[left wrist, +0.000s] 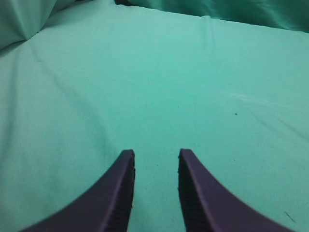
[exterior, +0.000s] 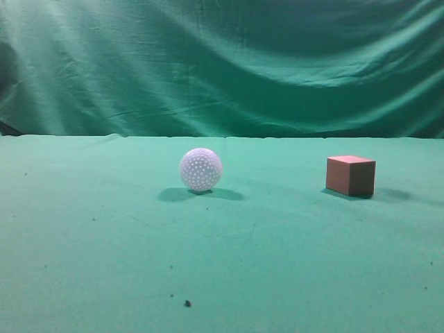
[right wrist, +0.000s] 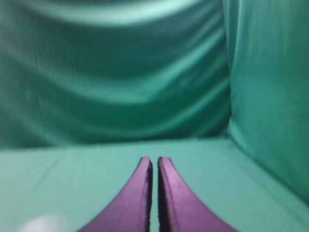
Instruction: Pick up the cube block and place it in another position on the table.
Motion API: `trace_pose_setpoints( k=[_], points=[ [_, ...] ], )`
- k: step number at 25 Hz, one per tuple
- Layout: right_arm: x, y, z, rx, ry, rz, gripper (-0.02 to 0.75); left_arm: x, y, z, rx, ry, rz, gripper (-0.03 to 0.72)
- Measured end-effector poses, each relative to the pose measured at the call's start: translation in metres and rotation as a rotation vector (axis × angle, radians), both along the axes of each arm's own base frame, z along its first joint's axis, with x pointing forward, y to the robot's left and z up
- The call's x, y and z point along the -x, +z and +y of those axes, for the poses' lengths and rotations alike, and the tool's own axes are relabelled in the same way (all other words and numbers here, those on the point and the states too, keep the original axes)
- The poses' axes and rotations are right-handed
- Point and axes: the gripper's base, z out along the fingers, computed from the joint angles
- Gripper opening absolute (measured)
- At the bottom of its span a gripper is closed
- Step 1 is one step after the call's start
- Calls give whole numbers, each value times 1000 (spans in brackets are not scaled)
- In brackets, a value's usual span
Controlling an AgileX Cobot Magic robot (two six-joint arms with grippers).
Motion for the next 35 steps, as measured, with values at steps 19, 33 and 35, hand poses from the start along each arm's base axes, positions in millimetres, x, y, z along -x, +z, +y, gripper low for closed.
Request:
trace_pose_setpoints(
  k=[19, 33, 35],
  points=[
    [-47, 53, 12, -44, 123, 770, 0, 0, 0, 0, 0, 0, 0, 262],
    [-115, 42, 79, 287, 494, 1308, 0, 0, 0, 0, 0, 0, 0, 262],
    [-128, 34, 92, 323, 505, 1364, 0, 0, 0, 0, 0, 0, 0, 262]
  ],
)
